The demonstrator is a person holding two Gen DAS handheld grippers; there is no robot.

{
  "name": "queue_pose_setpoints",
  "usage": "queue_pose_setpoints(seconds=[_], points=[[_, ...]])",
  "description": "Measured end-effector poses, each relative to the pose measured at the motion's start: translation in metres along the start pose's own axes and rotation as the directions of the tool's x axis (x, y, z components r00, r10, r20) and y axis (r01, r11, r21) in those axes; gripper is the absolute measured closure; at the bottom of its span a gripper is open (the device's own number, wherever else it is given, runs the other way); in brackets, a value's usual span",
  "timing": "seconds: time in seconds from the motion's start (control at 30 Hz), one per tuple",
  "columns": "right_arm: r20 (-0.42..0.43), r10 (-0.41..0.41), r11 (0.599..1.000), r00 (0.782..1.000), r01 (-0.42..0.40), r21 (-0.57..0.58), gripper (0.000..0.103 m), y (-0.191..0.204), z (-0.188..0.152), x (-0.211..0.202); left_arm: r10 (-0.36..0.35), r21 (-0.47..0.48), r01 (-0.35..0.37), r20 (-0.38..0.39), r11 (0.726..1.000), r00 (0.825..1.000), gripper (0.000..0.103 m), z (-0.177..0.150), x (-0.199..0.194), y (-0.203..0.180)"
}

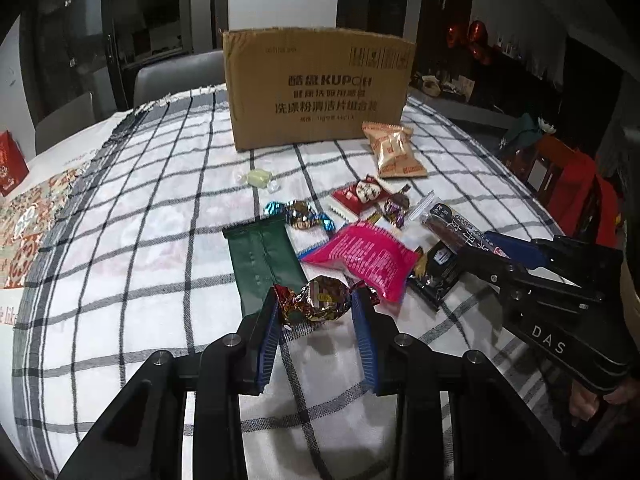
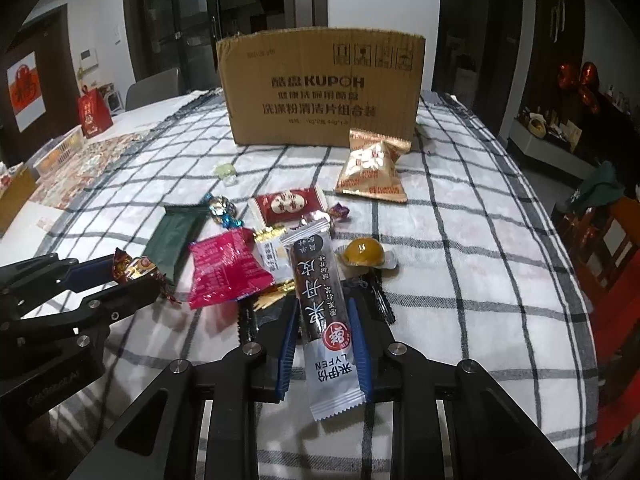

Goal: Organize snacks
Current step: 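Lift the chocolate with the left gripper while the right gripper carries the white bar toward the box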

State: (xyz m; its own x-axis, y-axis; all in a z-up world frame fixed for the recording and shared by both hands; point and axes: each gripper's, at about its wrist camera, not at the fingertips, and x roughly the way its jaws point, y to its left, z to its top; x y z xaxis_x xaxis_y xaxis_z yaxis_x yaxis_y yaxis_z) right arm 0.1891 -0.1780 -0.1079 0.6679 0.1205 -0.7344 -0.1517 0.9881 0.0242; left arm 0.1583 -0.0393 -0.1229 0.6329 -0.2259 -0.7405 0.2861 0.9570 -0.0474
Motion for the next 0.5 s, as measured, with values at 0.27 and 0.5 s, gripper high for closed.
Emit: queue_pose_setpoints(seconds=[0.27, 0.5], points=[[0.069, 0.007, 1.000, 0.998, -0.006, -0.005, 0.076, 0.002, 0.013, -0.026, 0.011, 0.009, -0.012, 0.075, 1.000, 0.997, 0.068, 0.014, -0.025, -0.003], [0.134, 0.027, 1.000, 0.991, -0.026, -0.004, 0.076, 0.003, 0.027, -0.048, 0.026, 0.028, -0.031, 0.177, 0.999, 0.984, 0.068, 0.033, -0.051, -0.006]])
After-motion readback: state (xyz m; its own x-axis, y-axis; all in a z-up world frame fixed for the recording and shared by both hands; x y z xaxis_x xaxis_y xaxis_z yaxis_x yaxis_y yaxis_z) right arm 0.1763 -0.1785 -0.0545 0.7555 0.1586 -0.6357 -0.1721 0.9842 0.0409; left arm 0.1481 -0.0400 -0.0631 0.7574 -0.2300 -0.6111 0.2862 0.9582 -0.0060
